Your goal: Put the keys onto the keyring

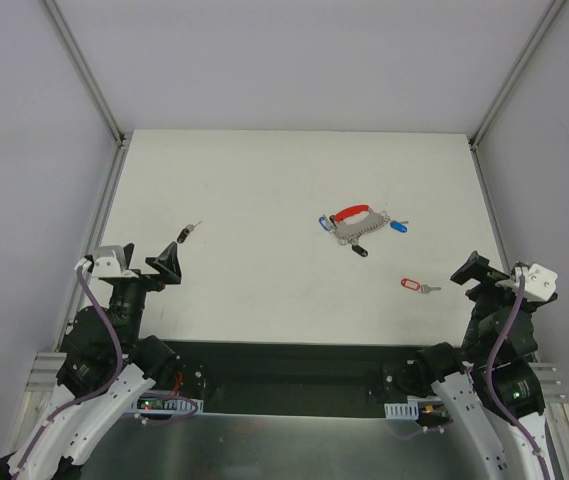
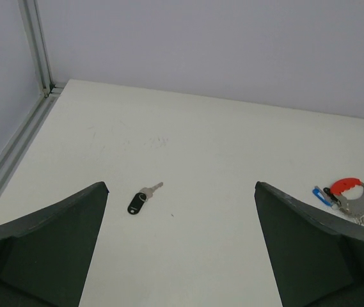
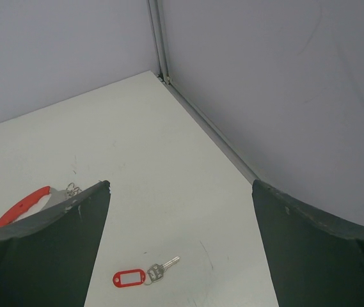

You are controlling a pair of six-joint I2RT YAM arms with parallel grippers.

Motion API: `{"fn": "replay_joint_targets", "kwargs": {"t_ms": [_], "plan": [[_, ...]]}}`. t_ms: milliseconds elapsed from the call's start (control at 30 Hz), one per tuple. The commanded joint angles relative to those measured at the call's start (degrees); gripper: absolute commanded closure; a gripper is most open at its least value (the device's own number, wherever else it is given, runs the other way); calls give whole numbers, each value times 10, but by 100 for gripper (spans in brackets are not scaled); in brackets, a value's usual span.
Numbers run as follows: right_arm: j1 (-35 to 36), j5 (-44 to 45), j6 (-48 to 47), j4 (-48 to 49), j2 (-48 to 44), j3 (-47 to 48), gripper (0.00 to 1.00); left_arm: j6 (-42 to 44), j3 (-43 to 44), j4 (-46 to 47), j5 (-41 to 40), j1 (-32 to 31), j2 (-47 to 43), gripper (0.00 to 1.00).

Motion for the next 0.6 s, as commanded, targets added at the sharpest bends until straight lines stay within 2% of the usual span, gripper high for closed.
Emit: {"fn": "replay_joint_targets", "kwargs": {"t_ms": [0, 300, 567], "plan": [[-2, 24, 2, 52, -28, -17, 4, 36, -12, 25, -2, 13, -81, 1], [-2, 2, 21, 64, -50, -34, 4, 28, -19, 26, 13, 72, -74, 1], [-2, -4, 24, 64, -53, -36, 4, 28, -18, 28, 30, 87, -57, 1]]}}
